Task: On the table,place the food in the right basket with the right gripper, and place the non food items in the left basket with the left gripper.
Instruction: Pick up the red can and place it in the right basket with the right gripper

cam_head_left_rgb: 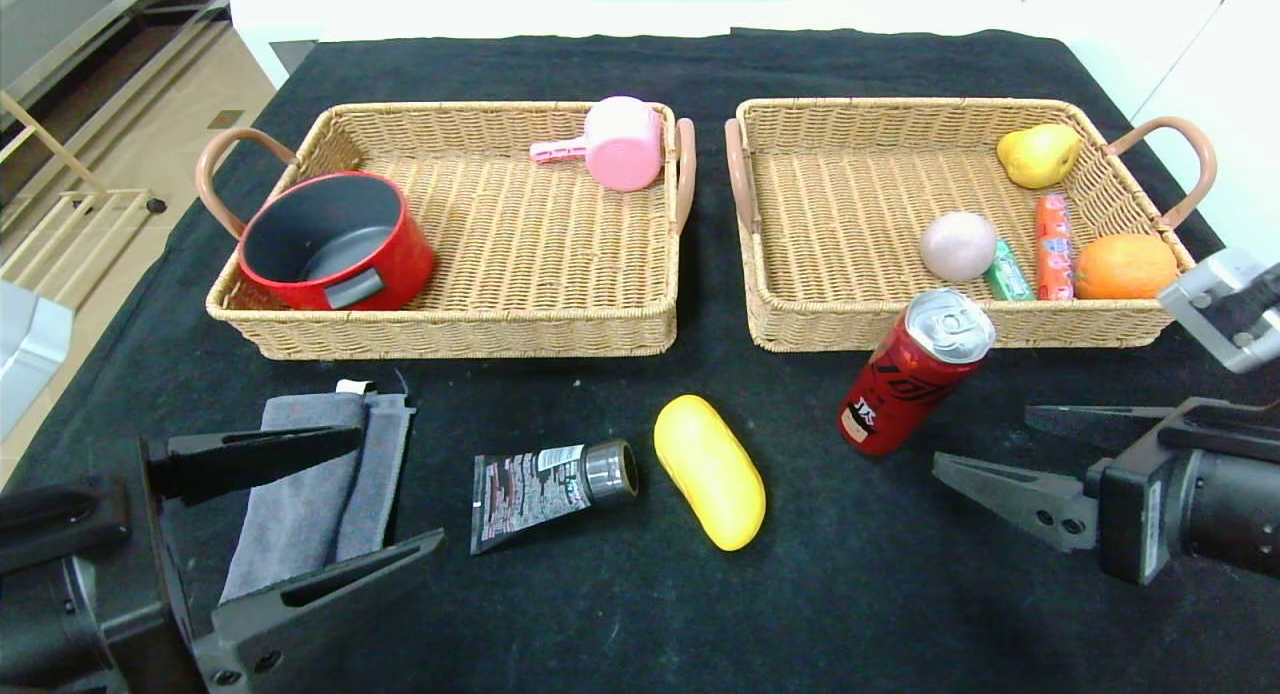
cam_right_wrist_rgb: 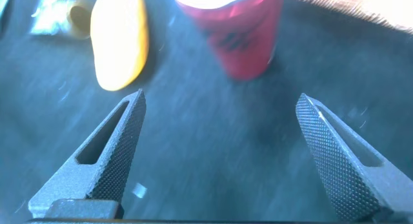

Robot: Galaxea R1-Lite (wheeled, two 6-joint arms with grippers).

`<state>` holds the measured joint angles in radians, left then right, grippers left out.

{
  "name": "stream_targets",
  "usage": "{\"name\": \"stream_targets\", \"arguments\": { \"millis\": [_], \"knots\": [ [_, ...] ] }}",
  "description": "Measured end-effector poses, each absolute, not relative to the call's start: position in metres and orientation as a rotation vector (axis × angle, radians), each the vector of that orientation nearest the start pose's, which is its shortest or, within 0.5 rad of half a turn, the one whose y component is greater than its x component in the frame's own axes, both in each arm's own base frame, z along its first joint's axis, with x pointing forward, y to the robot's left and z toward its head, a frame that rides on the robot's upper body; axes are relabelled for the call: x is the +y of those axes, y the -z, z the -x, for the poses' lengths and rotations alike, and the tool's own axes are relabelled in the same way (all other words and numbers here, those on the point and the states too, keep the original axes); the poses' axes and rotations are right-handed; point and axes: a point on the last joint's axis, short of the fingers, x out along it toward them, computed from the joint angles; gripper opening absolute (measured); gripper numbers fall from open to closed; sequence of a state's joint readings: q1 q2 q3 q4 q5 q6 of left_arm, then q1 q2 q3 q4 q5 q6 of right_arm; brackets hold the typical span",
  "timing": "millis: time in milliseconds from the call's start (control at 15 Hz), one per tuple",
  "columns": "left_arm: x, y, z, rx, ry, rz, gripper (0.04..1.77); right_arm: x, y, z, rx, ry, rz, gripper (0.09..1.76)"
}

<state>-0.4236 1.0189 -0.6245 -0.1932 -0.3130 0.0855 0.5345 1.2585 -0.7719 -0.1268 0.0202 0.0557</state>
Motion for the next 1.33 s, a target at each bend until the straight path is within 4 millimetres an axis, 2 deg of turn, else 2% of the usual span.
{"name": "stream_targets", "arguments": {
  "millis": [200,600,867,1333],
  "knots": [
    [-0.061,-0.237,-0.118,0.176,0.742,-0.093,1.72,0.11,-0.221,-0.172,0.378,-0.551,0.072,1.7],
    [-0.061,-0.237,-0.118,0.175,0.742,-0.095,1.72,0.124,-0.214,-0.184,0.311,-0.525,0.079,1.7],
    [-0.061,-0.238,-0.118,0.172,0.742,-0.097,1.72,0.134,-0.213,-0.2,0.228,-0.478,0.06,1.7],
    [-0.061,-0.238,-0.118,0.17,0.742,-0.099,1.72,0.14,-0.215,-0.211,0.164,-0.418,0.036,1.71]
  ]
}}
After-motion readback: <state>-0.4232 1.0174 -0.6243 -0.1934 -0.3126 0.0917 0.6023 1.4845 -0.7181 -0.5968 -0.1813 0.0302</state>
